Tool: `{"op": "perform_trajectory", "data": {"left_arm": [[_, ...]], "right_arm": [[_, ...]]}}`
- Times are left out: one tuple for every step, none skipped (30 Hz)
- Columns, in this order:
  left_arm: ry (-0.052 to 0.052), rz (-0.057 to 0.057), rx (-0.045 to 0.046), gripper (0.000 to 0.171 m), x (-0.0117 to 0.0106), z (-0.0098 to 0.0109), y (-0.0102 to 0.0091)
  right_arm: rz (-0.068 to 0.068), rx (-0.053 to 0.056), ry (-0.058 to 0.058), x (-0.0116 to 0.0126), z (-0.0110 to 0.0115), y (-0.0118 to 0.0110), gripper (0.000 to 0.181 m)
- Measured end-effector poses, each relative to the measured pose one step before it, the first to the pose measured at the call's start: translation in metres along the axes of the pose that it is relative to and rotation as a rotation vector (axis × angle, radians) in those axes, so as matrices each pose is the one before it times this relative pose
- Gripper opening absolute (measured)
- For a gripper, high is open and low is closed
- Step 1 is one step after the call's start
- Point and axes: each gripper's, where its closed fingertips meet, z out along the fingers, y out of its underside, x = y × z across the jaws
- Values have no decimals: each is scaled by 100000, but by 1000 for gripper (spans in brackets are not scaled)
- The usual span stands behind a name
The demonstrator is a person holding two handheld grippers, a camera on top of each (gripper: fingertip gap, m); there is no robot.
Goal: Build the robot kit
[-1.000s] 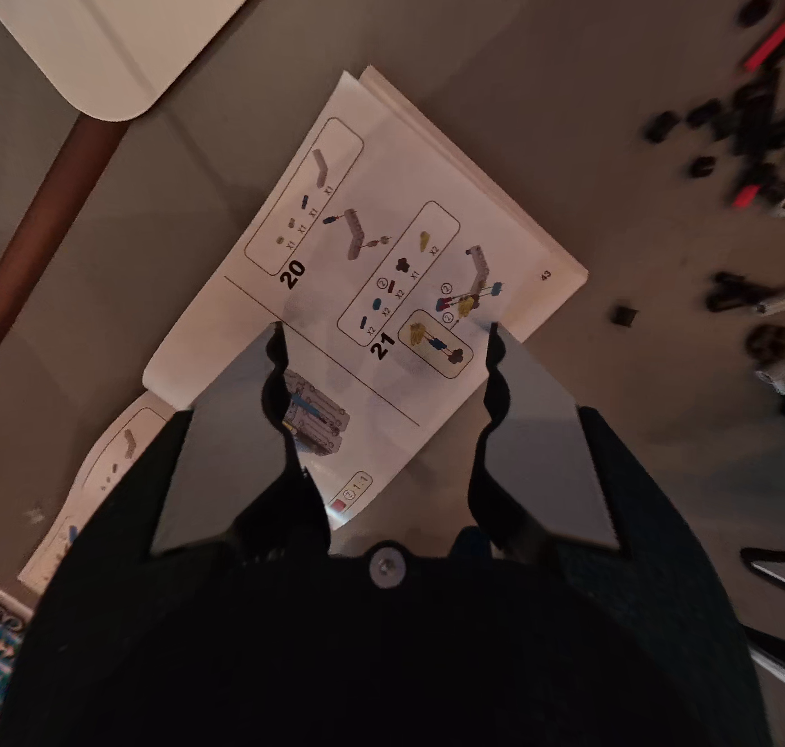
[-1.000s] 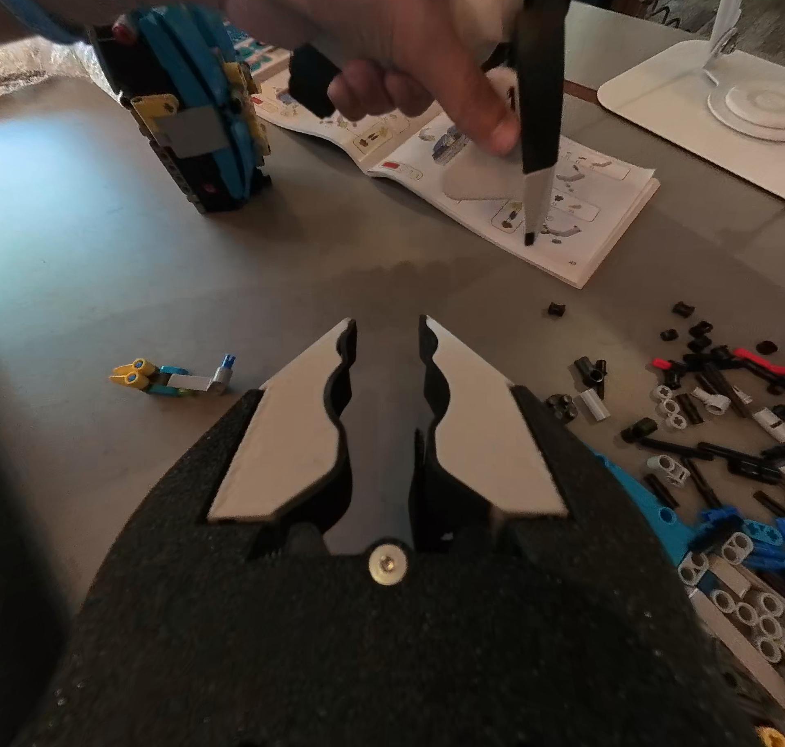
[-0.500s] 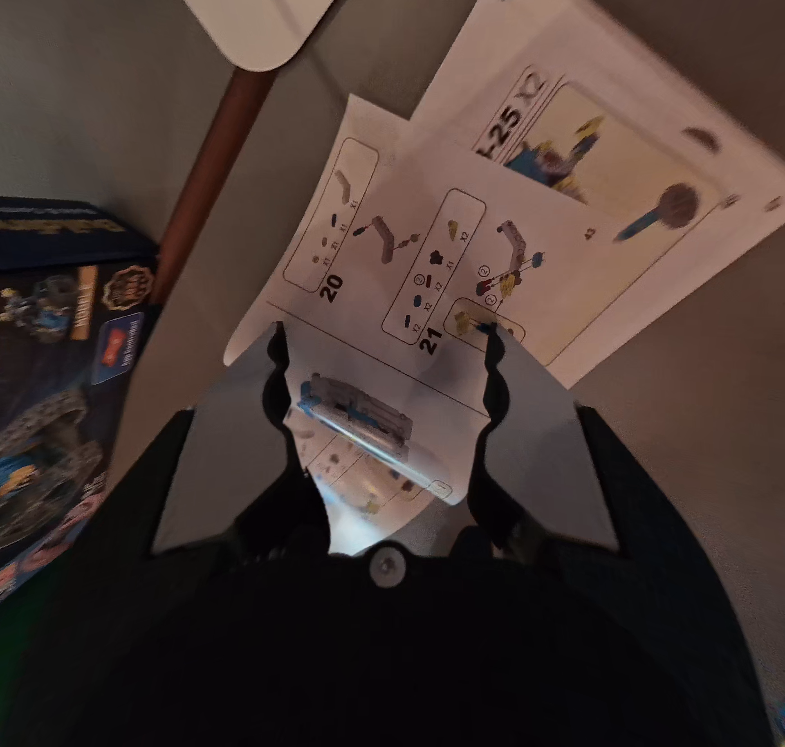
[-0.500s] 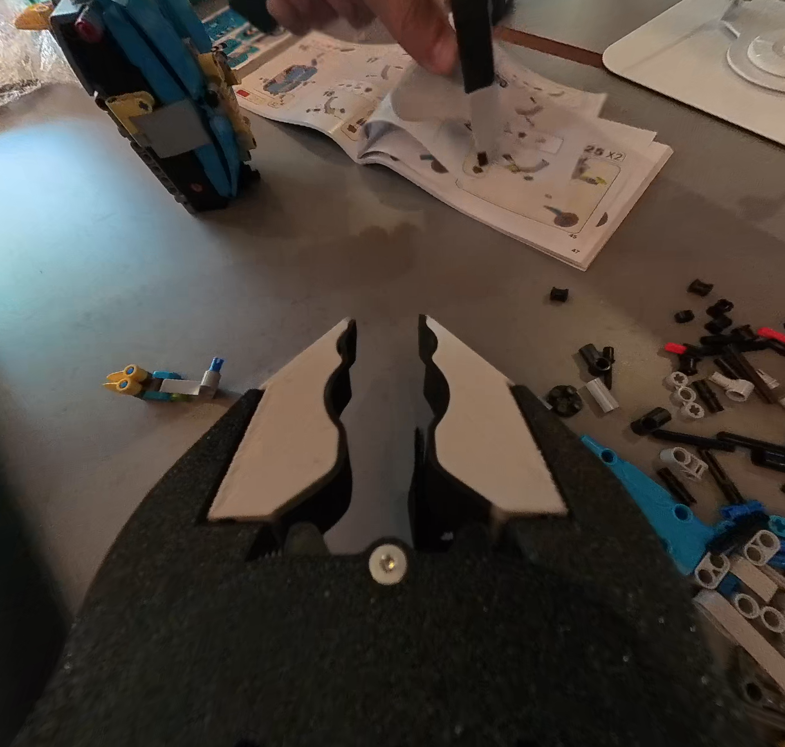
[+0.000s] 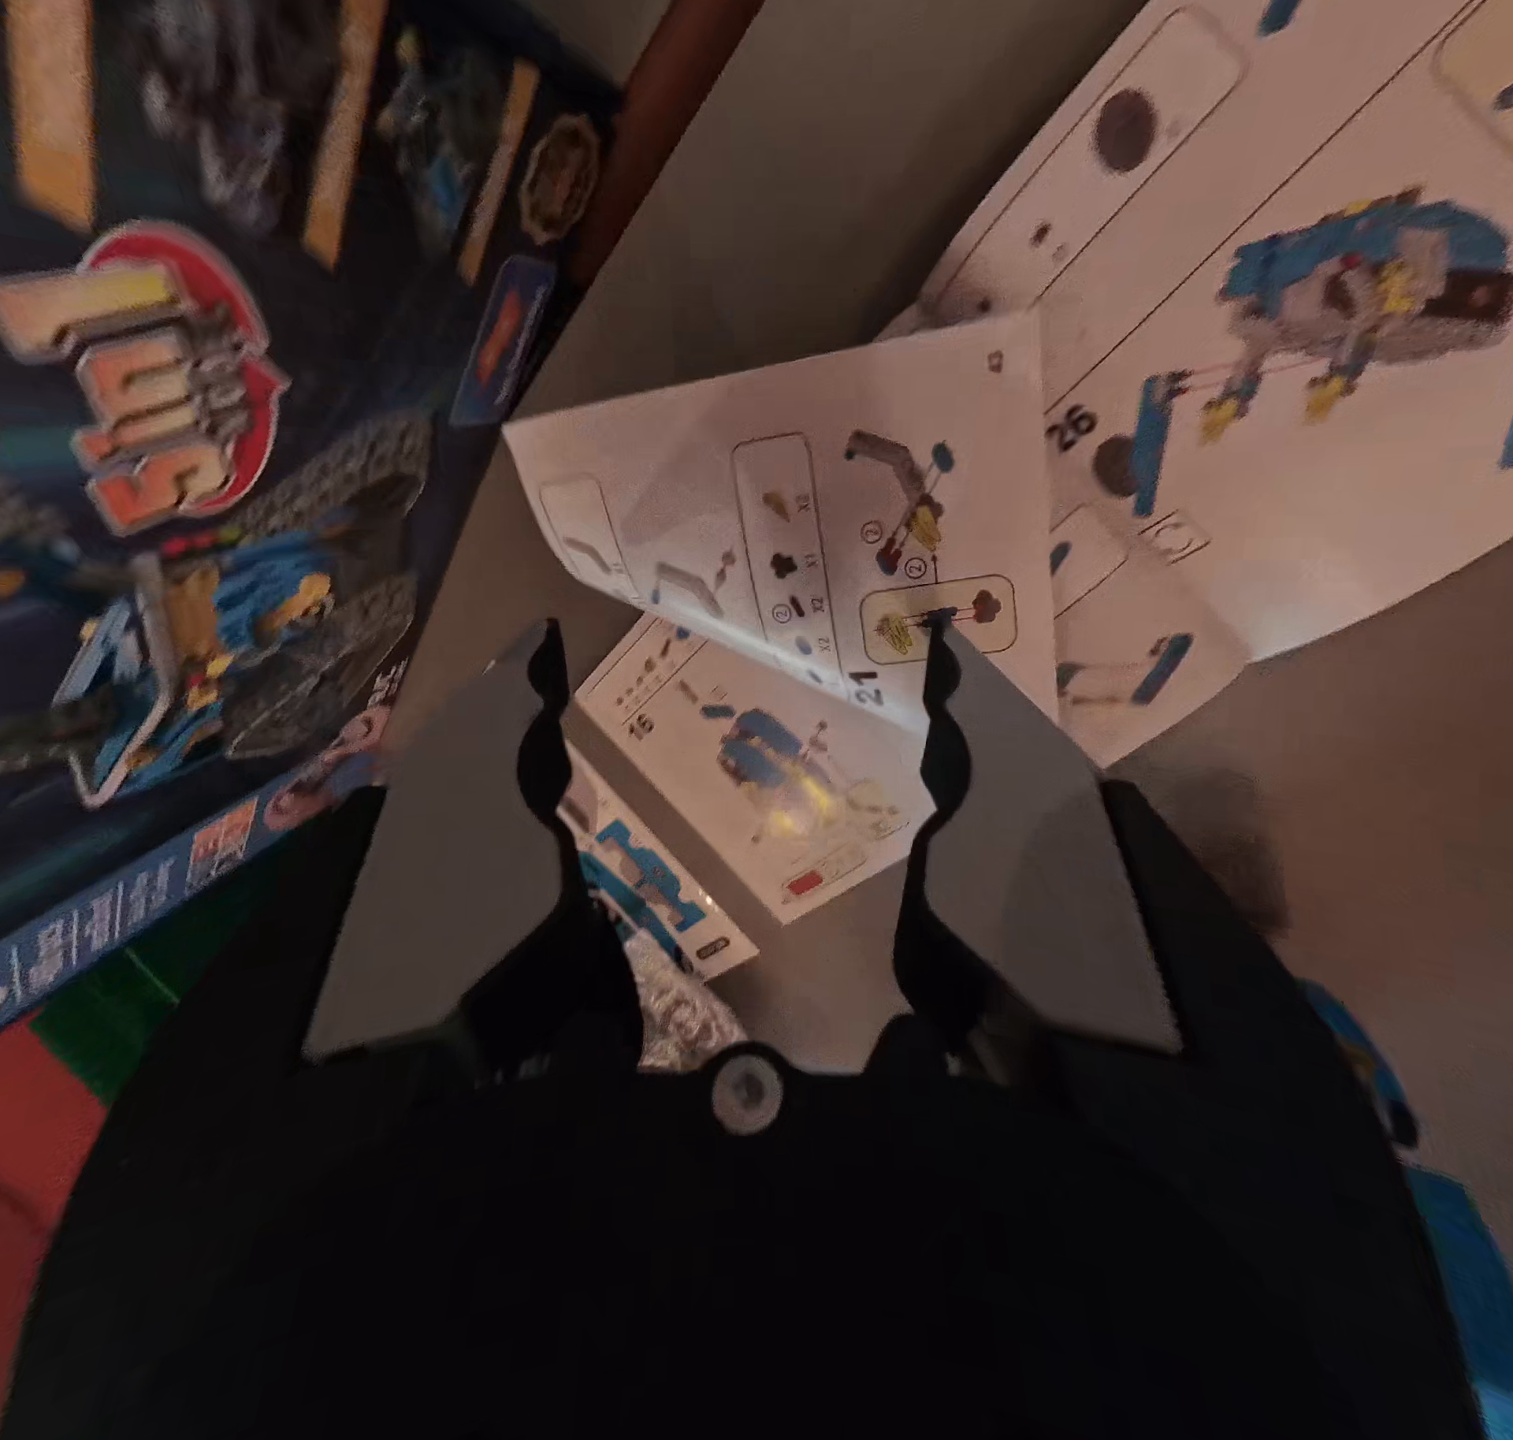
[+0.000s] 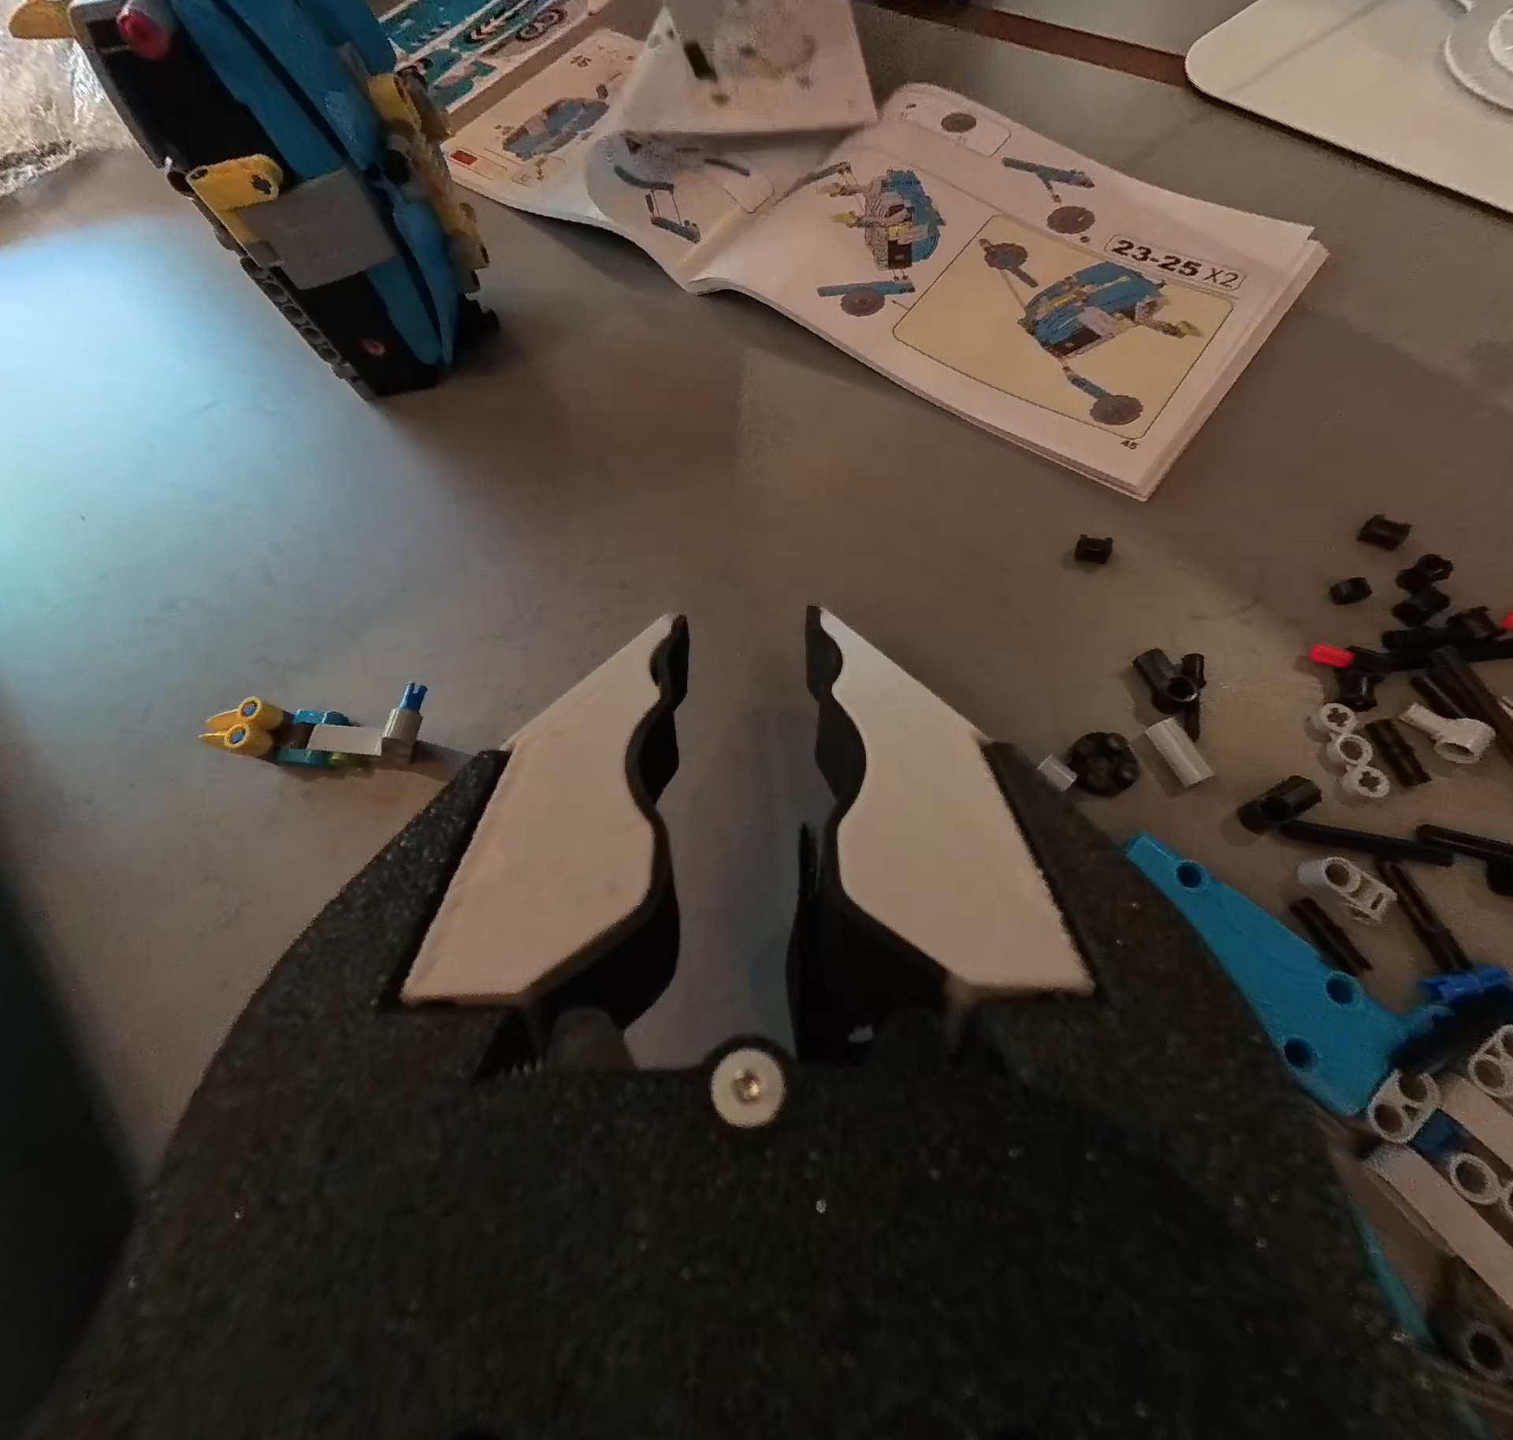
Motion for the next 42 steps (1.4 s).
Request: {"op": "perform_trajectory", "data": {"left_arm": [[388, -1645, 9, 88, -628, -414, 620], [-264, -1248, -476, 88, -721, -535, 698], [-1493, -808, -888, 88, -912, -683, 776], [-3577, -529, -627, 87, -1217, -921, 710], [-5586, -696, 690, 84, -1534, -1200, 499], [-6142, -1152, 2605, 79, -1627, -1452, 180], [-4865, -1597, 4242, 73, -1434, -1601, -195], [-2466, -1806, 5325, 69, -1027, -1635, -522], [-461, -1538, 5918, 65, -592, -1543, -851], [1333, -381, 5747, 62, -69, -1297, -1049], [5093, 1222, 5013, 58, 834, -916, -1074], [9388, 2106, 3679, 53, 1775, -457, -929], [9694, 2272, 1330, 44, 1941, 66, -574], [5014, 1553, -935, 40, 1184, 510, -238], [1036, 705, -1531, 40, 579, 788, -146], [2240, 759, -777, 40, 868, 1002, -251], [7360, 1179, -84, 40, 1695, 1239, -290], [11447, 1170, -581, 40, 2154, 1461, -160], [11803, 885, -1587, 39, 1860, 1587, 63], [8605, -59, -2736, 32, 1005, 1573, 362], [4457, -878, -3414, 24, 97, 1384, 539], [2223, -849, -2673, 24, -379, 1139, 483], [2411, -799, -688, 24, -443, 844, 261], [3755, -1172, 1060, 24, -325, 588, 95], [4307, -1657, 1175, 24, -289, 425, 152], [3477, -1964, 78, 24, -396, 377, 407], [2280, -1741, -1444, 25, -451, 377, 686], [948, -733, -2713, 27, -482, 360, 959], [-528, 439, -2644, 30, -506, 297, 1025], [-1288, 1376, -1431, 31, -438, 173, 915], [-2059, 2090, -430, 31, -415, 18, 788], [-2753, 2788, 448, 33, -390, -108, 665], [-3016, 3571, 1000, 38, -321, -193, 593], [-3200, 3739, 937, 44, -309, -226, 637], [-3294, 2837, 292, 44, -400, -192, 782], [-3260, 1404, -1120, 44, -557, -56, 995], [-2925, -112, -2249, 45, -676, 113, 1156], [-714, -1920, -107, 47, -452, 110, 779], [1143, -3000, 1935, 47, -229, -72, 372], [417, -2071, 1335, 47, -293, -185, 421], [-1753, -369, 373, 47, -528, -268, 623], [-3266, 629, 679, 48, -646, -377, 666]], "right_arm": [[241, -345, -166, -11, 12, 44, 28], [343, -66, -288, -24, 9, 6, 28], [306, 48, -250, -17, 3, -13, 28], [162, -38, -86, 8, 3, 9, 28], [36, -59, 37, 31, 4, -2, 28], [-15, 3, 11, 10, 3, -16, 28], [-44, 17, -130, -19, 21, -27, 28], [-45, -13, -123, -27, 24, -13, 28], [-67, -83, -125, -25, 33, 0, 28], [-131, -58, 18, -20, 13, 2, 28], [-298, 332, 323, 19, -40, -81, 27], [-521, 1031, 505, 38, -111, -194, 26], [-587, 1423, 533, 36, -162, -259, 25], [-342, 1188, 346, 47, -138, -215, 24], [115, 526, 133, 60, -62, -91, 24], [433, -60, -183, 37, 4, 26, 24], [458, -380, -405, -5, 31, 76, 24], [263, -347, -328, -32, 50, 69, 24], [-58, -237, -209, -44, 33, 41, 24], [-290, -235, -68, -60, 36, 35, 24], [-348, -289, -21, -46, 21, 61, 24], [-308, -322, -37, -51, 10, 70, 24], [-225, -249, 18, -18, 7, 61, 24], [-82, 59, -1, -3, -27, 1, 24], [102, 402, -98, -12, -49, -68, 24], [202, 595, 3, 26, -66, -93, 24], [290, 400, 57, 57, -52, -64, 24], [380, 90, -122, 39, -28, -4, 24], [382, -92, -248, 22, 1, 31, 24], [273, -9, -248, -13, -18, 5, 24], [102, 107, -250, -35, -3, -33, 24], [-56, -40, -222, -57, 20, 9, 24], [-105, -413, -177, -44, 48, 74, 24], [-143, -646, -110, -51, 82, 114, 24], [-193, -740, -172, -76, 76, 129, 25], [-278, -666, -222, -86, 81, 120, 24], [-349, -573, -136, -92, 64, 89, 24], [-529, -428, -28, -97, 42, 58, 24], [-693, -497, 142, -72, 46, 63, 24], [-729, -465, 320, -63, 31, 70, 24], [-680, -450, 88, -108, 16, 79, 24], [-513, -421, -221, -158, -43, 127, 24]]}}
